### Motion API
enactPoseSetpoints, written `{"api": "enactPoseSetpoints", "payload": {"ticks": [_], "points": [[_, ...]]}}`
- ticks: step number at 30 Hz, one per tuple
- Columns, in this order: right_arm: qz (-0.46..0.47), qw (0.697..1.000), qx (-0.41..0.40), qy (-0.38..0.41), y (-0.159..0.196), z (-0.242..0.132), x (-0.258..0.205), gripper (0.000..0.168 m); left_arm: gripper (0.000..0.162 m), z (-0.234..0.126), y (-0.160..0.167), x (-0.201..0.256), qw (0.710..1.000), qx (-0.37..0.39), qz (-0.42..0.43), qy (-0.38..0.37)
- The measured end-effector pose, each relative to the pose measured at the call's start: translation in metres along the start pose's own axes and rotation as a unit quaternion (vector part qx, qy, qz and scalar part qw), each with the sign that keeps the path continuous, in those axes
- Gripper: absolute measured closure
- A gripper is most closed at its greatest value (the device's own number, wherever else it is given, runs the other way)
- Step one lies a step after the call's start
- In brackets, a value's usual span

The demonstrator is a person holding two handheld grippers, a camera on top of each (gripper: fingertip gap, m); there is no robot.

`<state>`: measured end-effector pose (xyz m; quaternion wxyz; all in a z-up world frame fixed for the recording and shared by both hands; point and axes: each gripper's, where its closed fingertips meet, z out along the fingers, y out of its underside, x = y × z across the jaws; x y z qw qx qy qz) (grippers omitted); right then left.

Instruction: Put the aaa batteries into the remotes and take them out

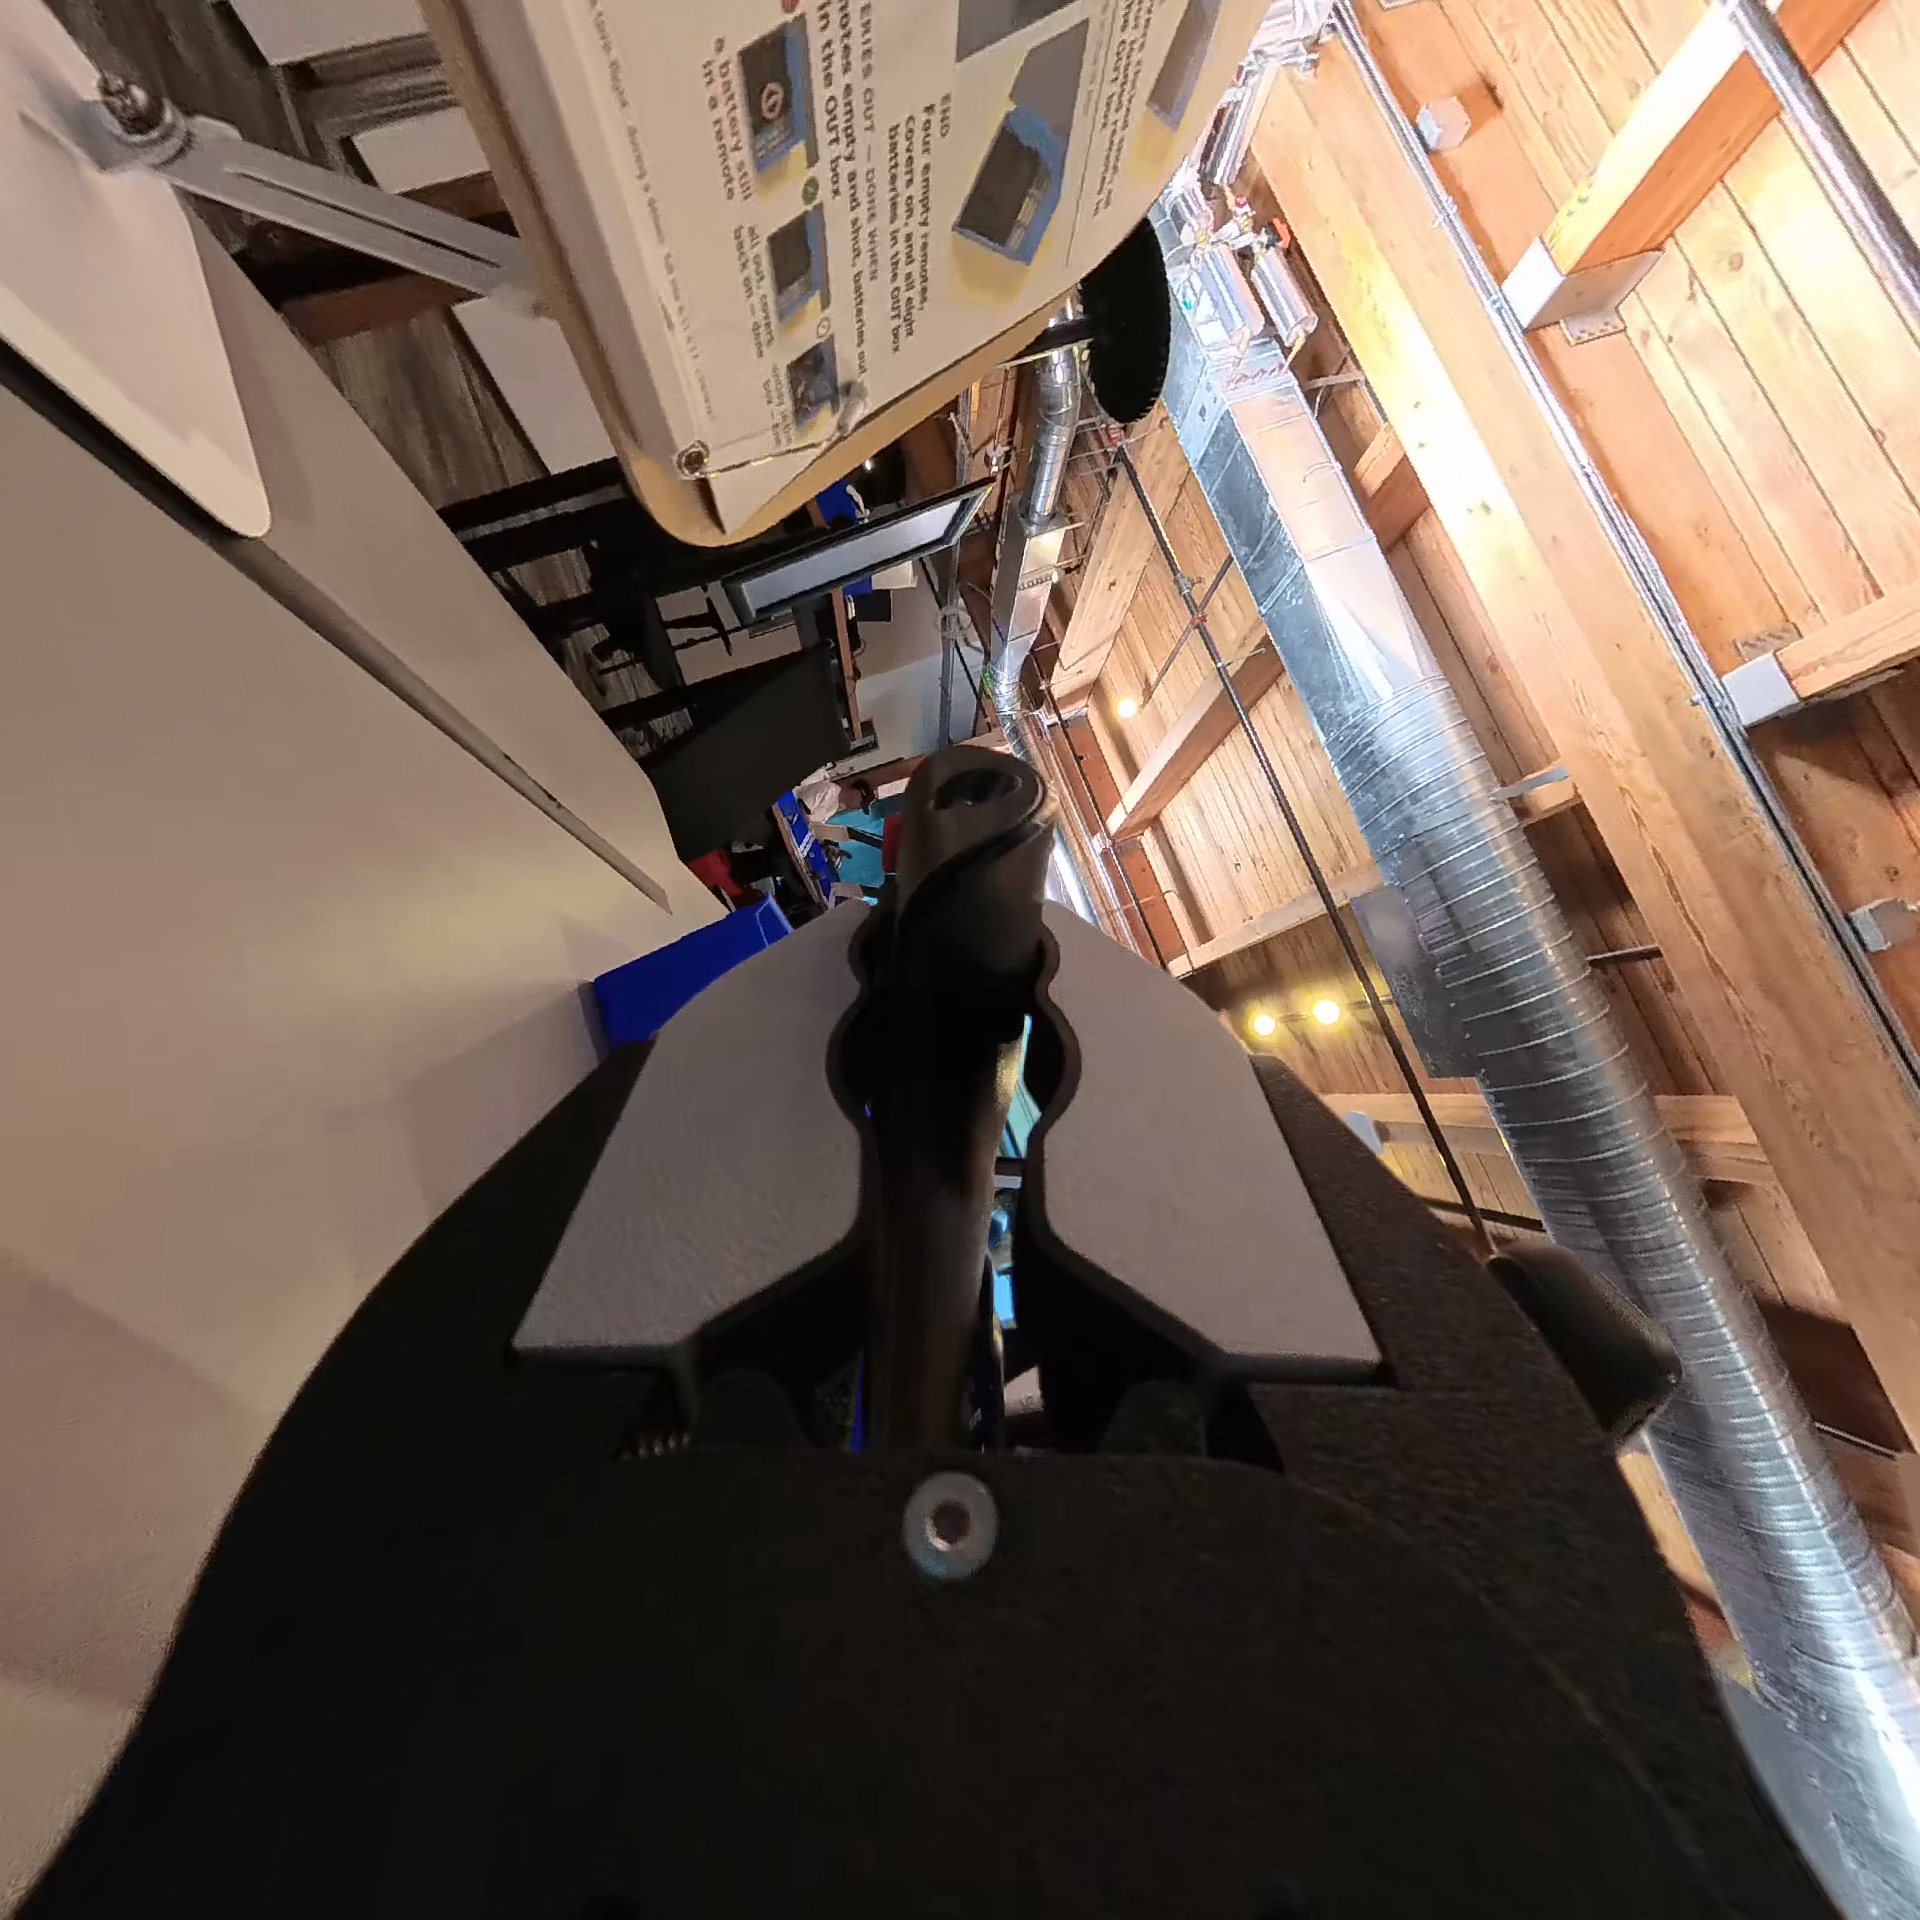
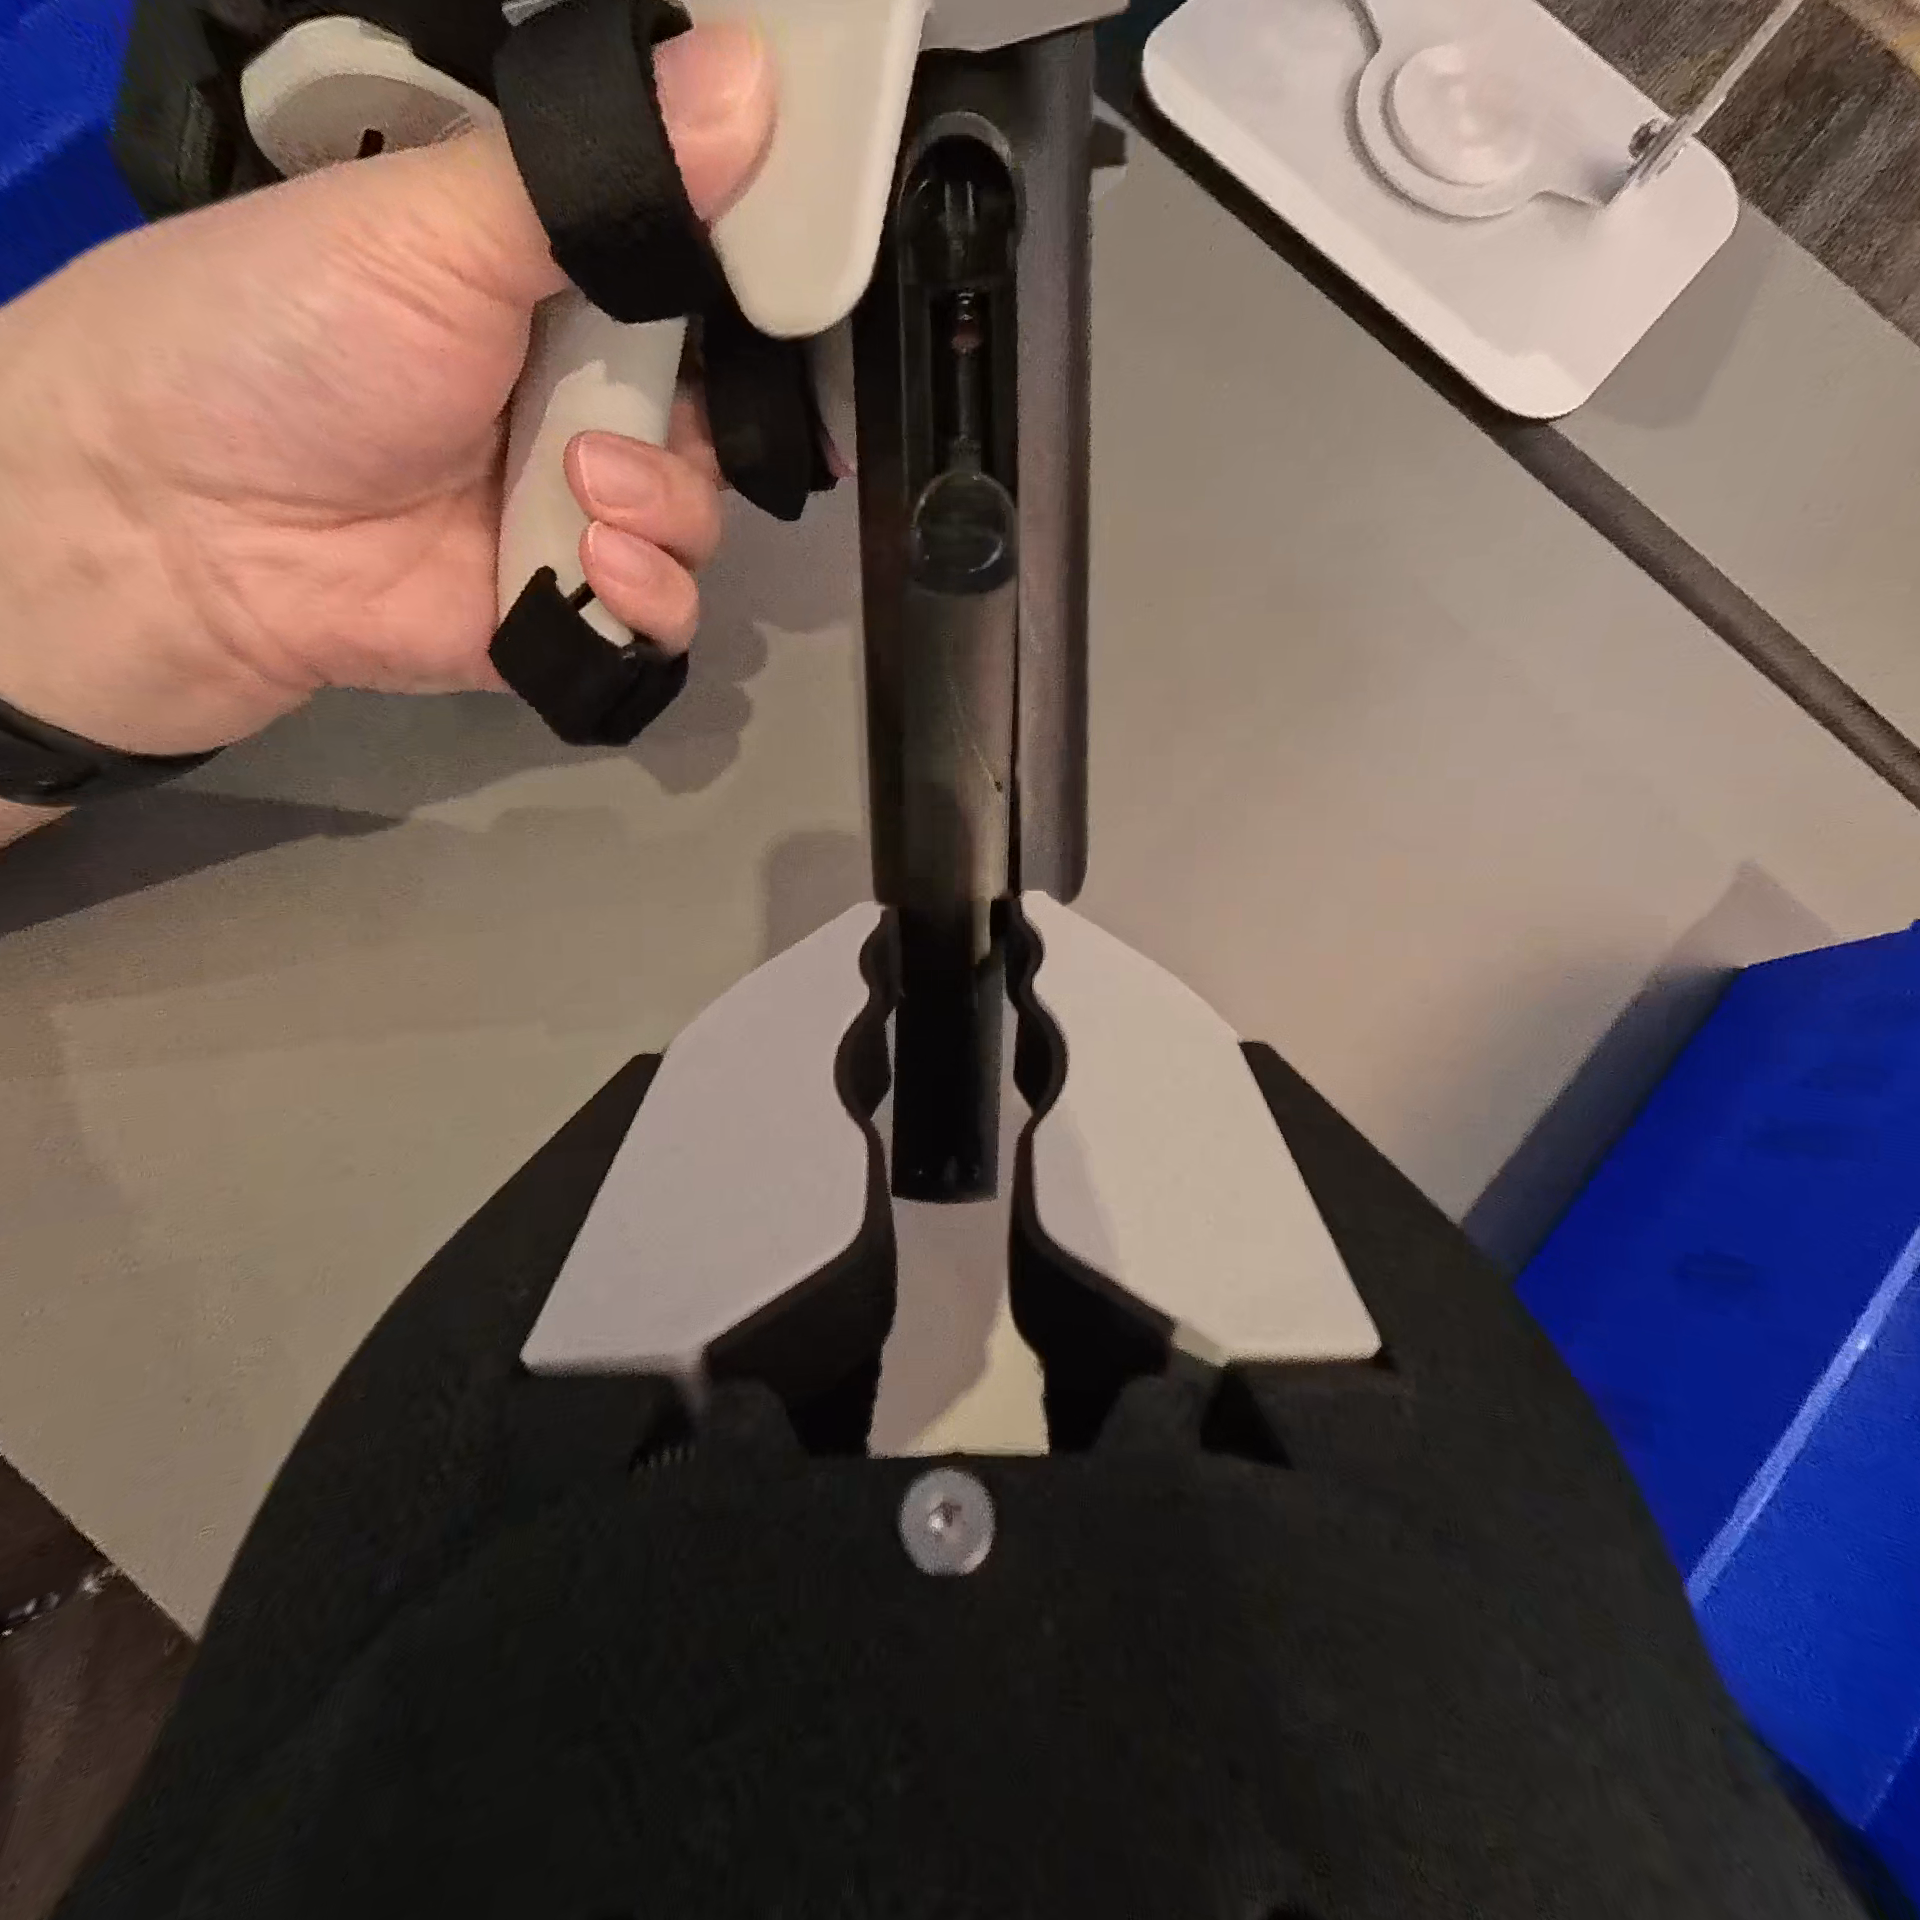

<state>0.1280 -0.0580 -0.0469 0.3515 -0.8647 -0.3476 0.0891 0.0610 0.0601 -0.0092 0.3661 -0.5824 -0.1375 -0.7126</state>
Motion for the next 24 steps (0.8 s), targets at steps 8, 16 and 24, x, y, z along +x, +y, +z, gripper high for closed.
{"api": "enactPoseSetpoints", "payload": {"ticks": [8, 16, 24], "points": [[-0.016, 0.999, -0.029, 0.012, 0.000, 0.007, 0.002, 0.146, 0.139, -0.001, 0.002, -0.014, 0.999, 0.001, -0.034, -0.019], [-0.011, 0.998, -0.056, 0.015, 0.002, 0.016, 0.001, 0.146, 0.138, 0.001, 0.007, -0.020, 0.999, -0.012, -0.048, -0.023], [-0.013, 0.998, -0.055, 0.016, -0.003, 0.018, -0.001, 0.146, 0.139, 0.001, 0.007, -0.024, 0.997, -0.009, -0.070, -0.024]]}}
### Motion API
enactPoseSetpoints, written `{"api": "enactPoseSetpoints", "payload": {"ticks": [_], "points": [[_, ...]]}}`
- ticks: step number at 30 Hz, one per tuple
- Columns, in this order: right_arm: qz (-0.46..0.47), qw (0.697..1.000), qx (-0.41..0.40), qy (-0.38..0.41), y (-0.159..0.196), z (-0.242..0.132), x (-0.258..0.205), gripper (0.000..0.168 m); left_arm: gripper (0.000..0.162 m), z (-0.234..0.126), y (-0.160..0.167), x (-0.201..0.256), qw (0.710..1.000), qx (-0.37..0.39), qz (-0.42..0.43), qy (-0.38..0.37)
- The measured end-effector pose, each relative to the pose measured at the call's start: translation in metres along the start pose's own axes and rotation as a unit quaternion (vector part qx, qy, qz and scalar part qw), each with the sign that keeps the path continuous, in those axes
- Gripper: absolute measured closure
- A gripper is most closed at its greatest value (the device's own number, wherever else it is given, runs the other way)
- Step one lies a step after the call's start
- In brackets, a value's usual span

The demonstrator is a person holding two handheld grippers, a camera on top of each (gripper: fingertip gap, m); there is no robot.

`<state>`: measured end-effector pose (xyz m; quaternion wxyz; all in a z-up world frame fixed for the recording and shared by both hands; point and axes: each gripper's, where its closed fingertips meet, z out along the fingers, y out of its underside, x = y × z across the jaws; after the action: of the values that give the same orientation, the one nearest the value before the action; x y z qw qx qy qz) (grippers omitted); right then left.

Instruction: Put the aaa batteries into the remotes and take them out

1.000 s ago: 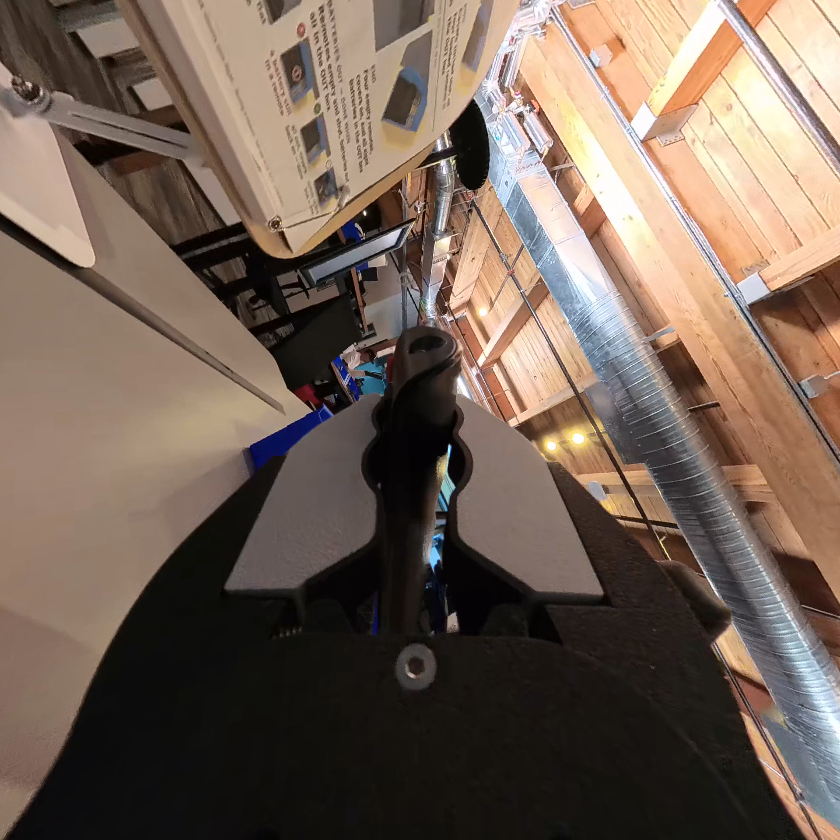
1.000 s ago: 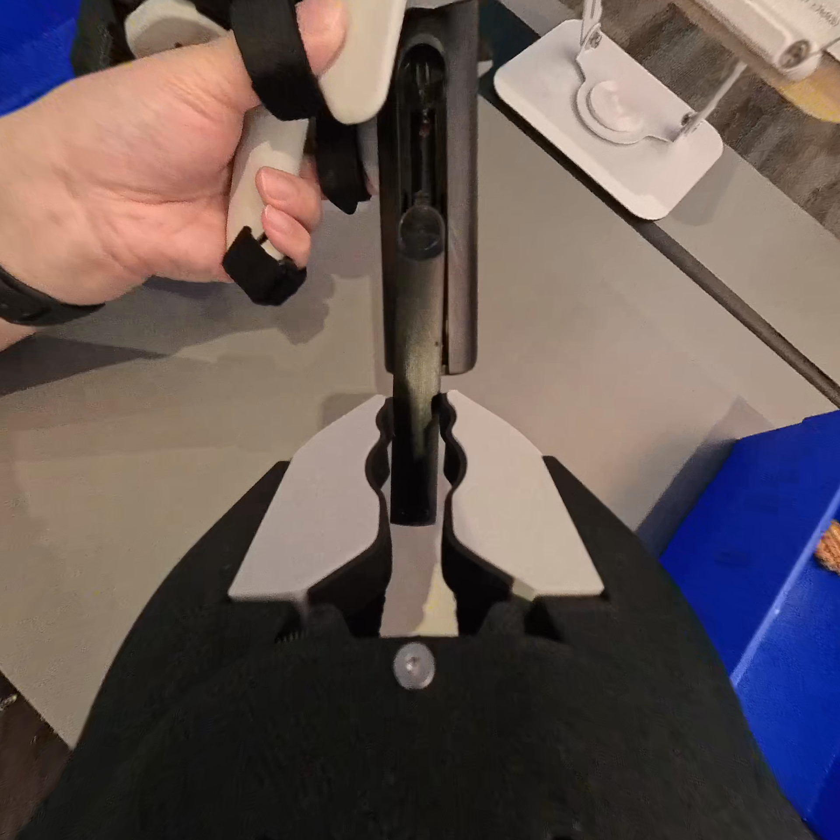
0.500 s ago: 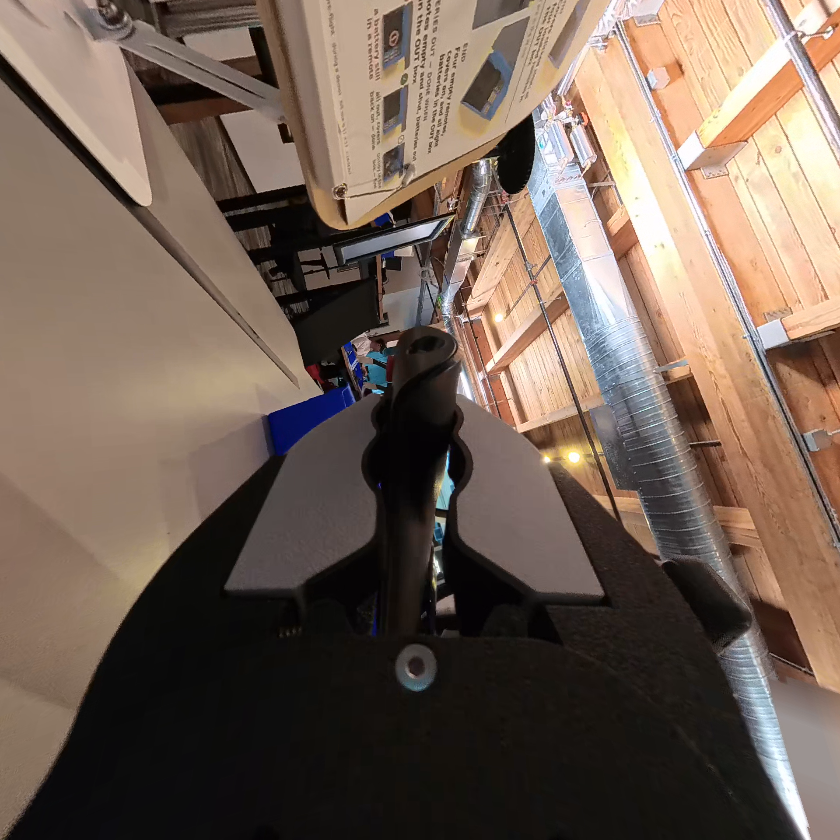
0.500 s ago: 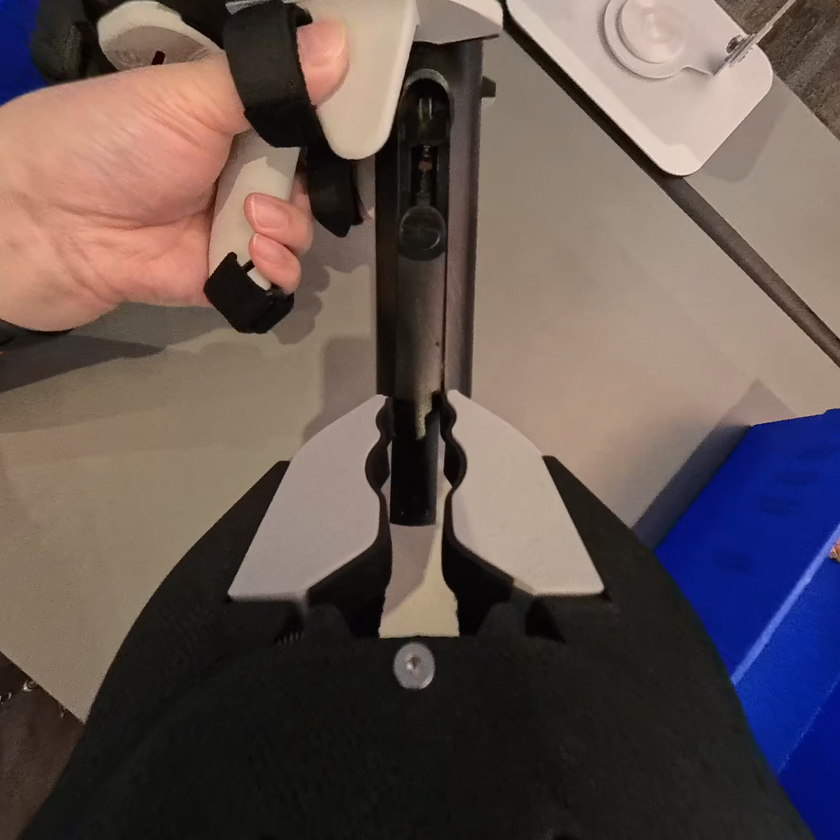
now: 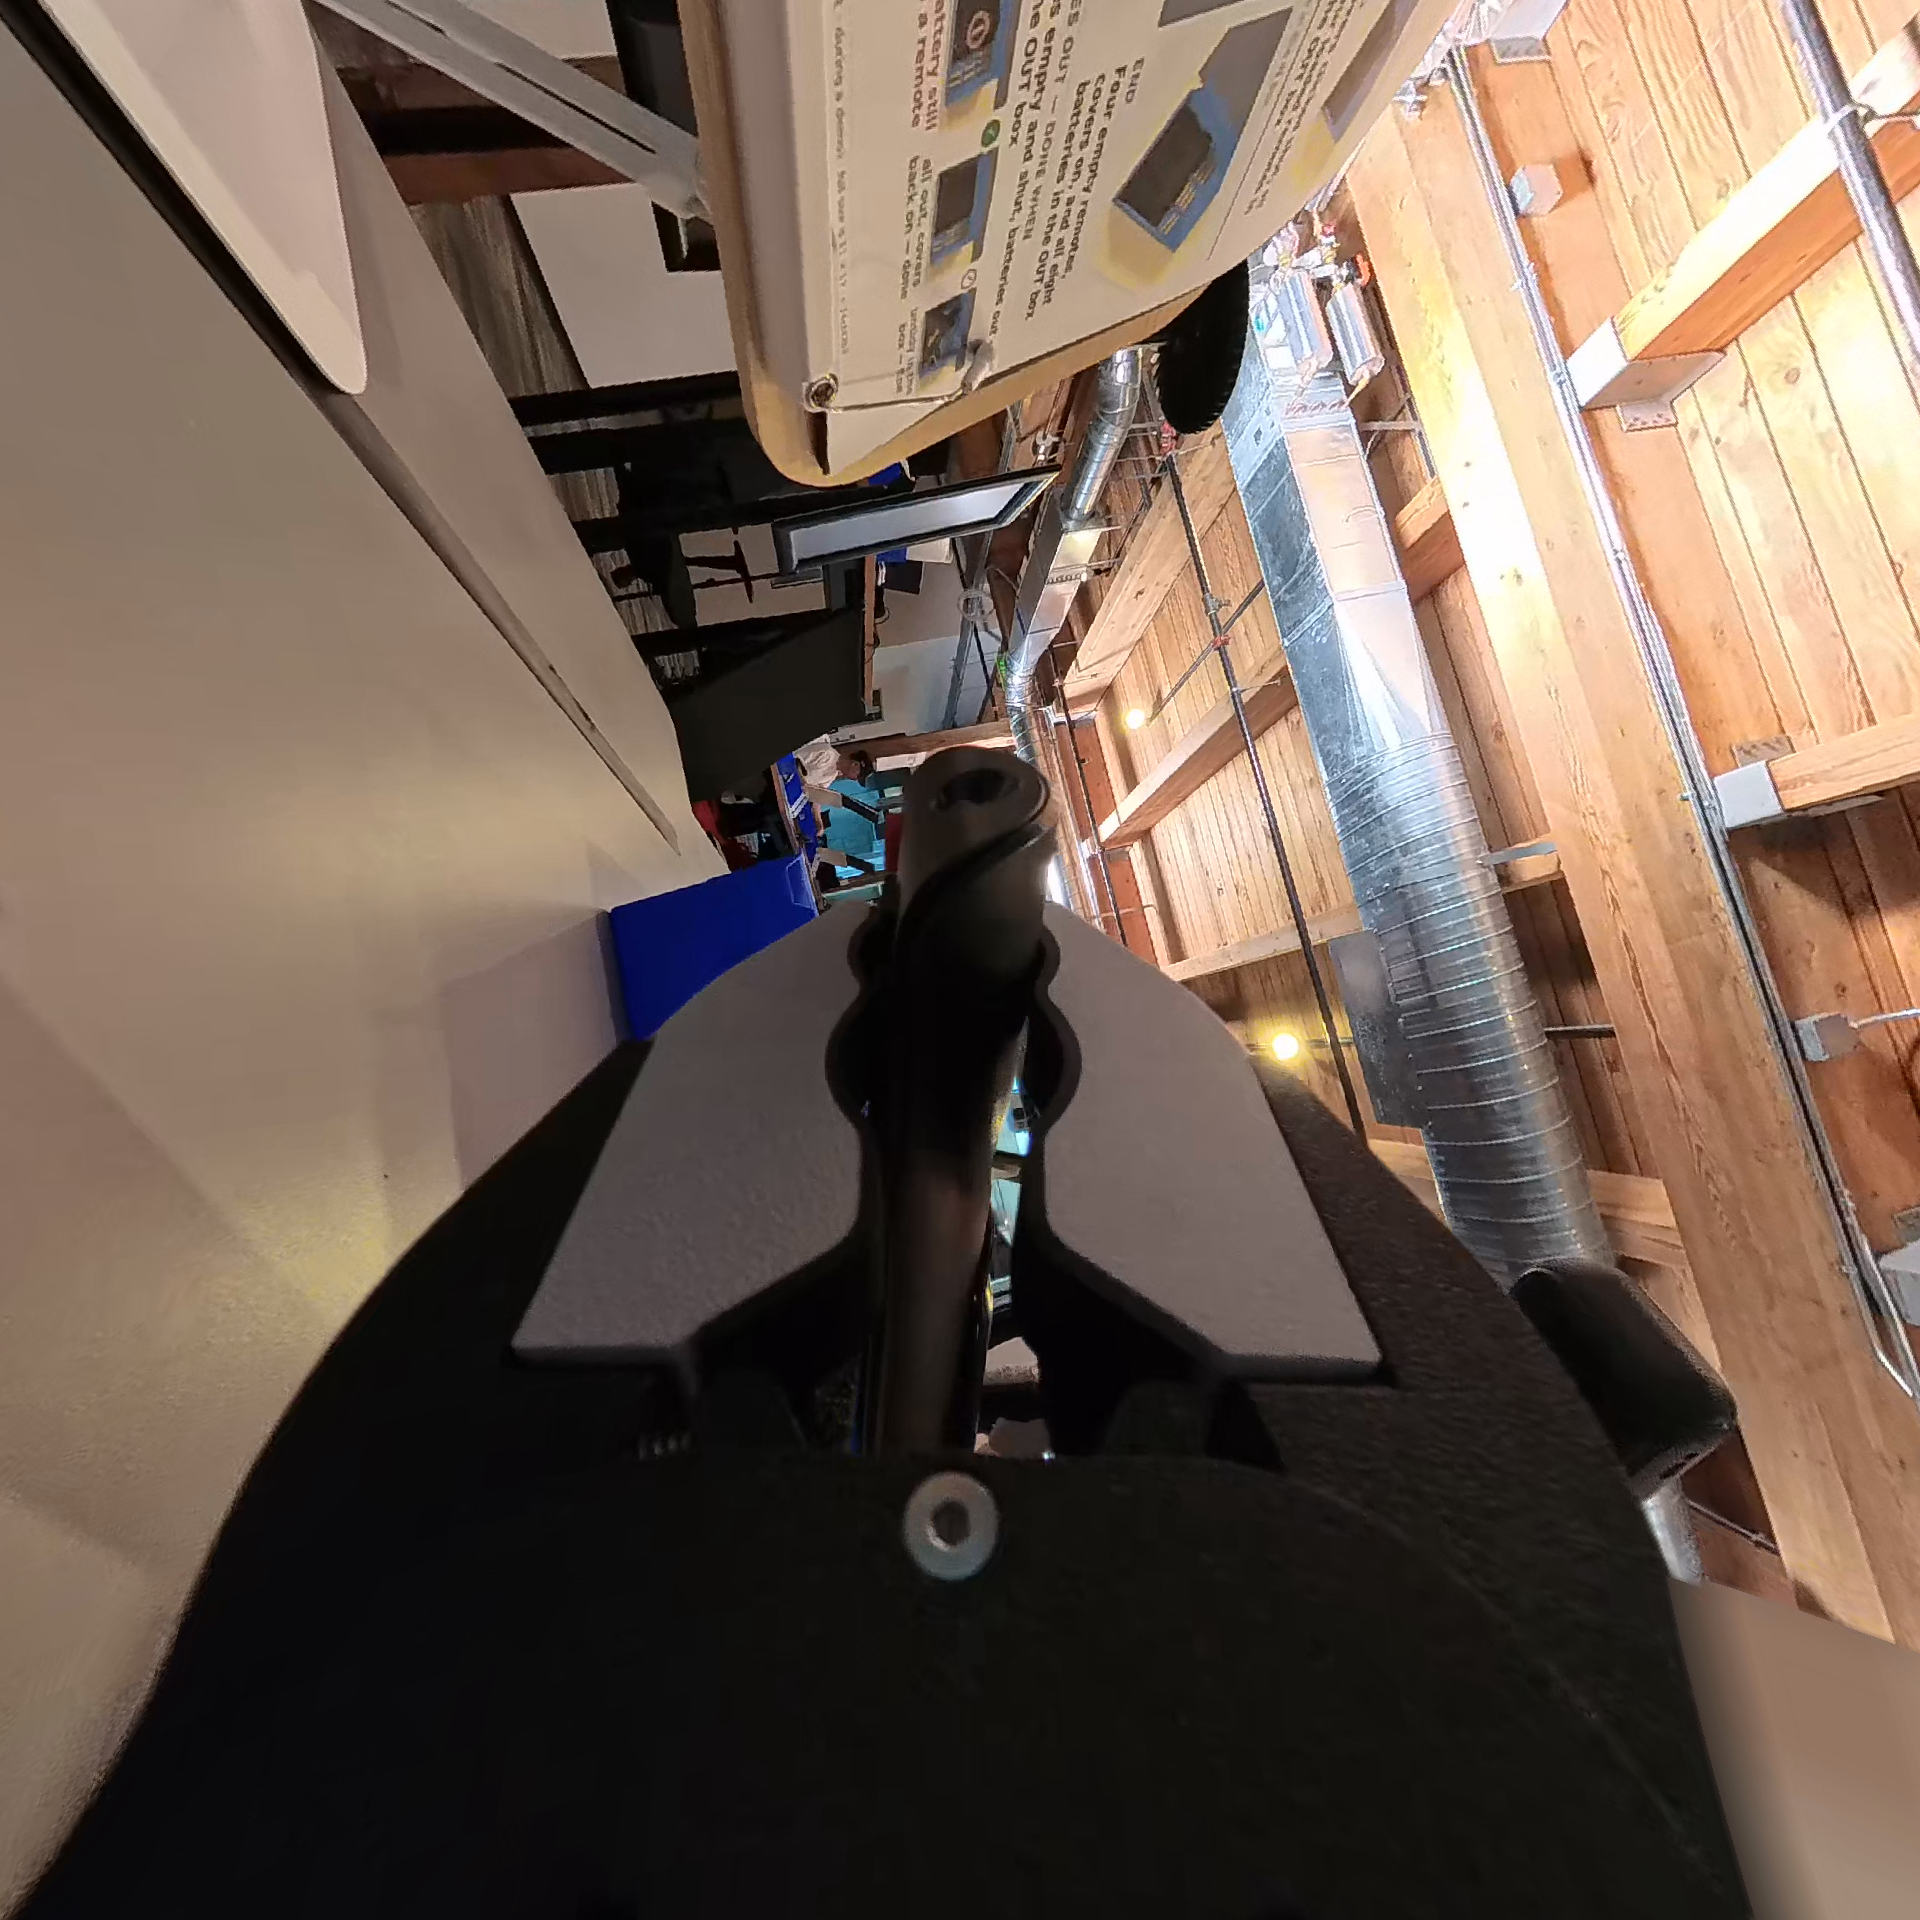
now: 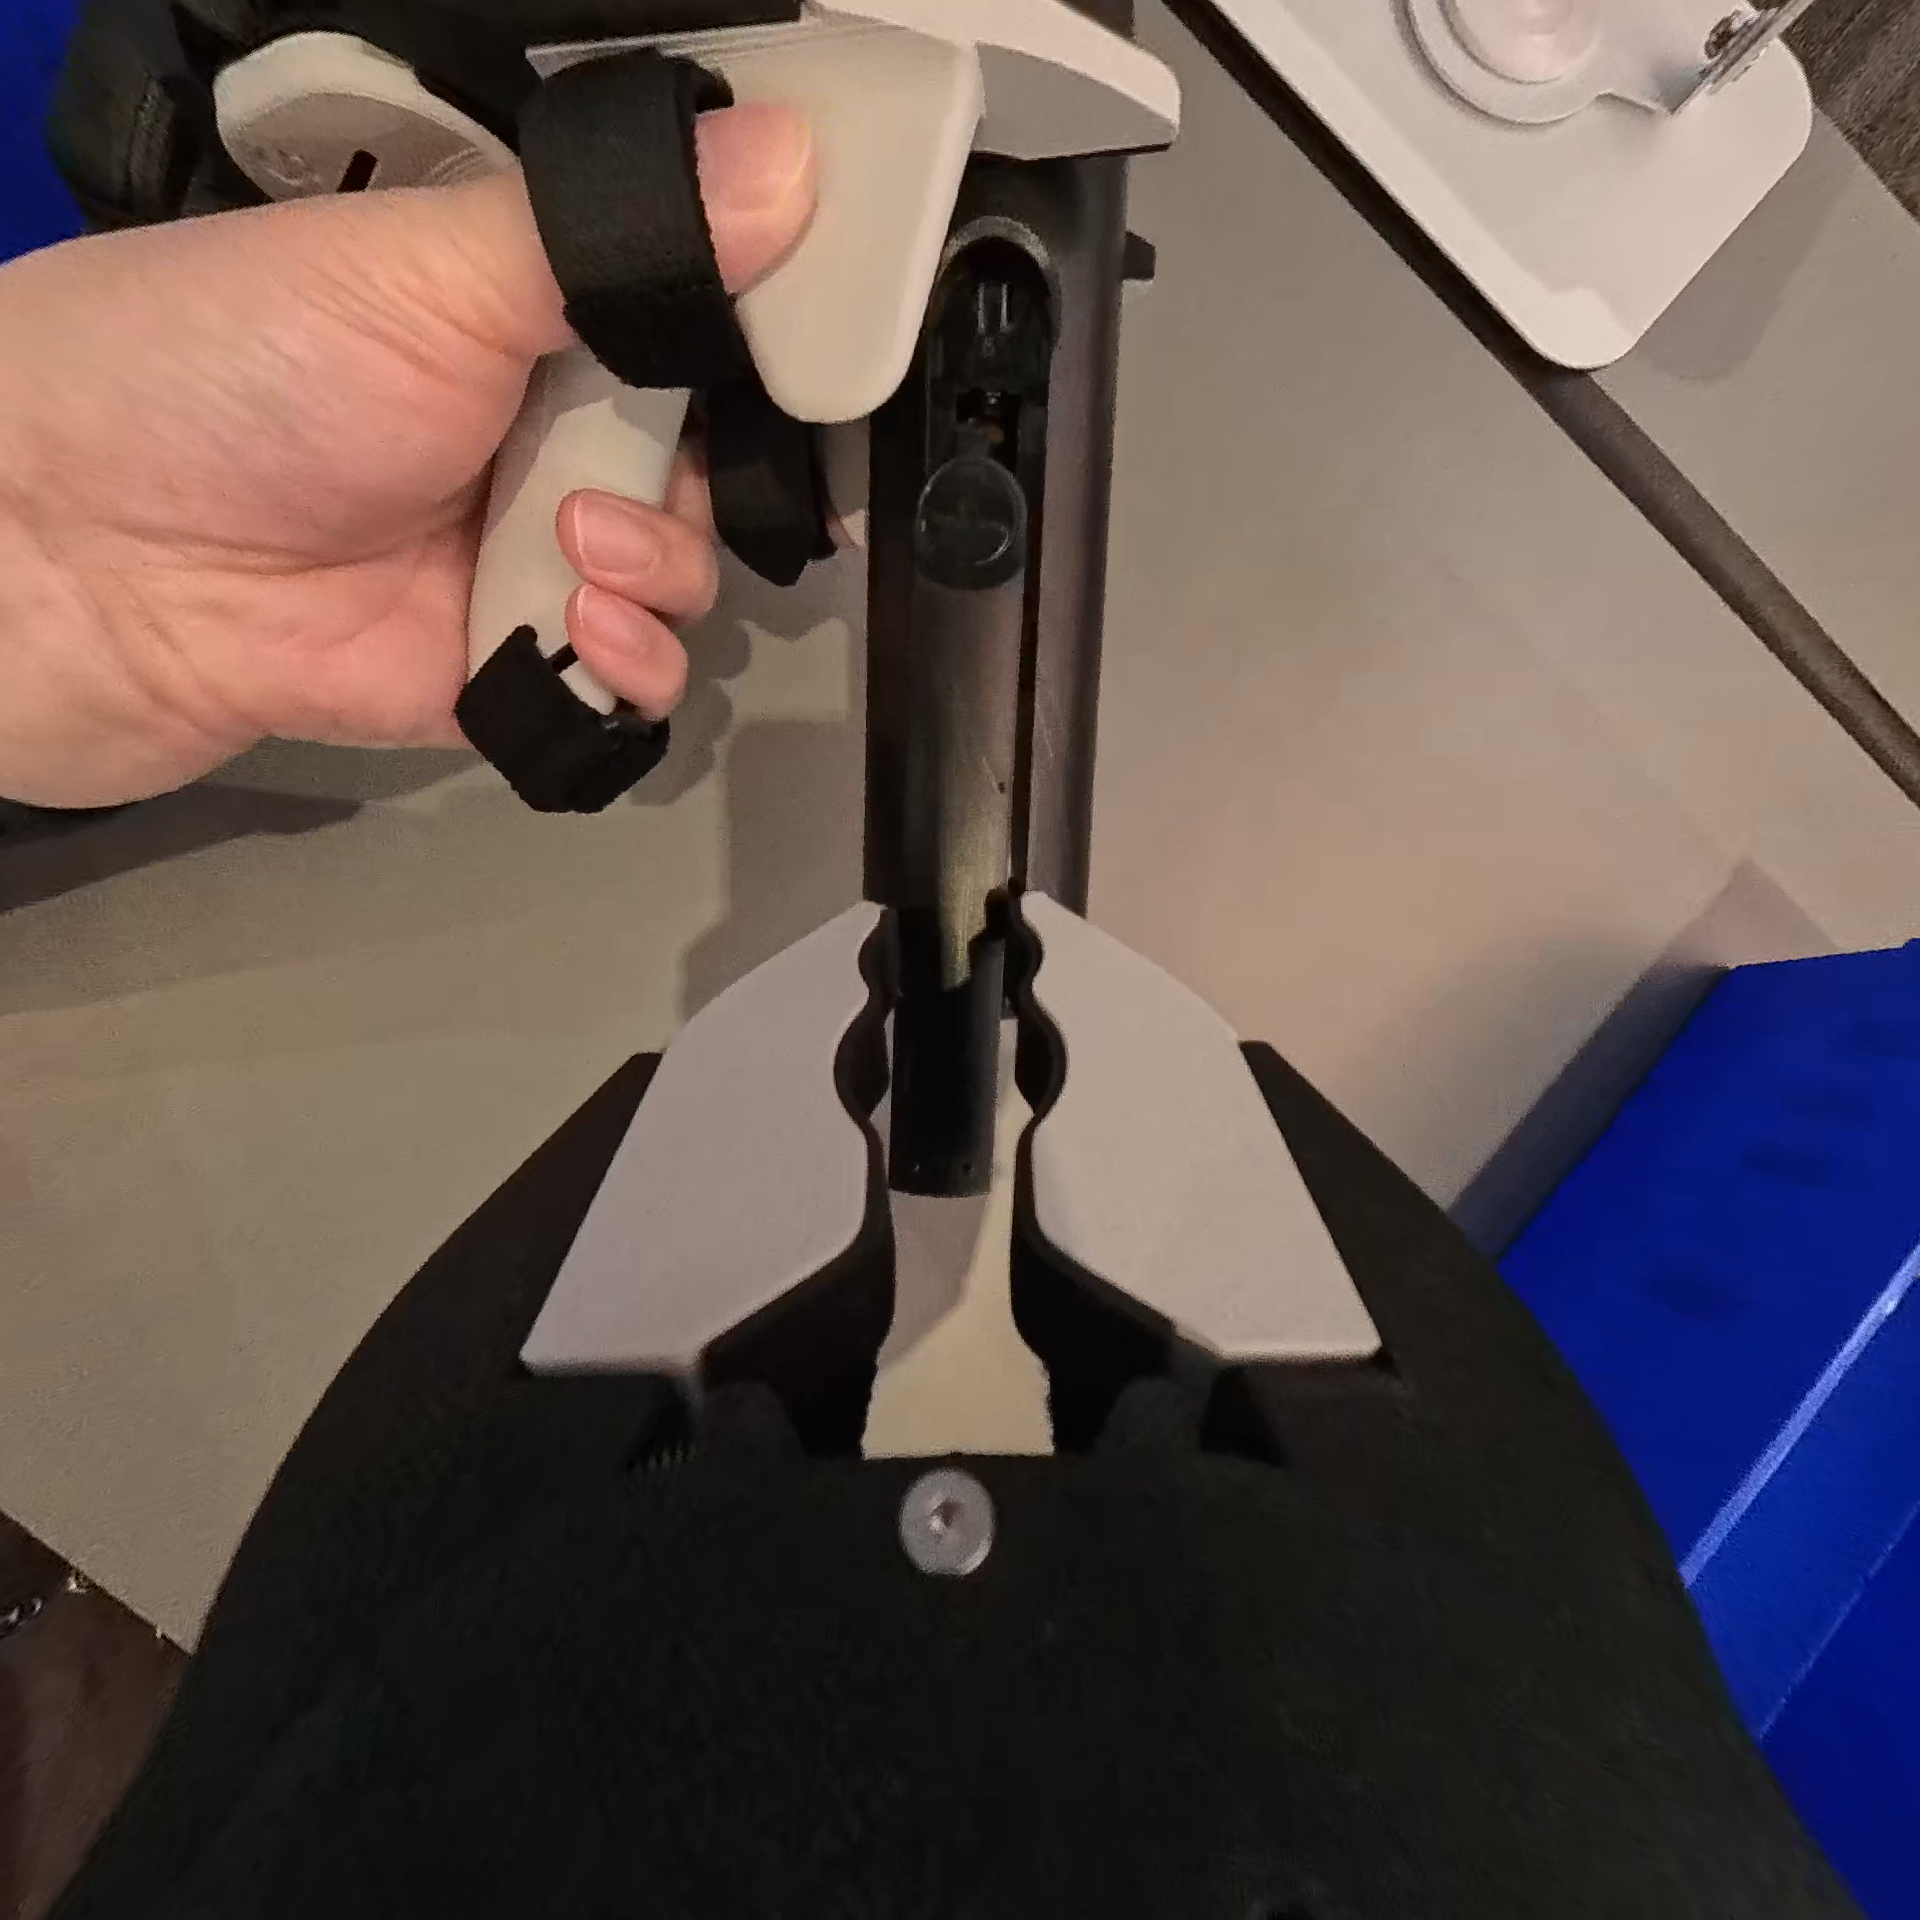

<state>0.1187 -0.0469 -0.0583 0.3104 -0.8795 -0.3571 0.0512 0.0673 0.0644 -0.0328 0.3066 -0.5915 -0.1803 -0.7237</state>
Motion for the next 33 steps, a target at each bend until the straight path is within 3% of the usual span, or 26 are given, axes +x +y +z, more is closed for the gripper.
{"api": "enactPoseSetpoints", "payload": {"ticks": [10, 20, 33], "points": [[-0.007, 1.000, -0.010, 0.009, -0.001, 0.002, 0.003, 0.146, 0.139, 0.000, 0.000, -0.001, 1.000, -0.001, -0.007, -0.002], [-0.025, 0.999, 0.031, 0.015, -0.014, -0.008, 0.007, 0.142, 0.138, 0.000, 0.000, 0.001, 1.000, -0.001, -0.018, 0.004], [0.053, 0.983, 0.165, -0.066, -0.011, -0.032, 0.002, 0.137, 0.139, -0.003, -0.005, 0.000, 1.000, 0.009, -0.025, 0.003]]}}
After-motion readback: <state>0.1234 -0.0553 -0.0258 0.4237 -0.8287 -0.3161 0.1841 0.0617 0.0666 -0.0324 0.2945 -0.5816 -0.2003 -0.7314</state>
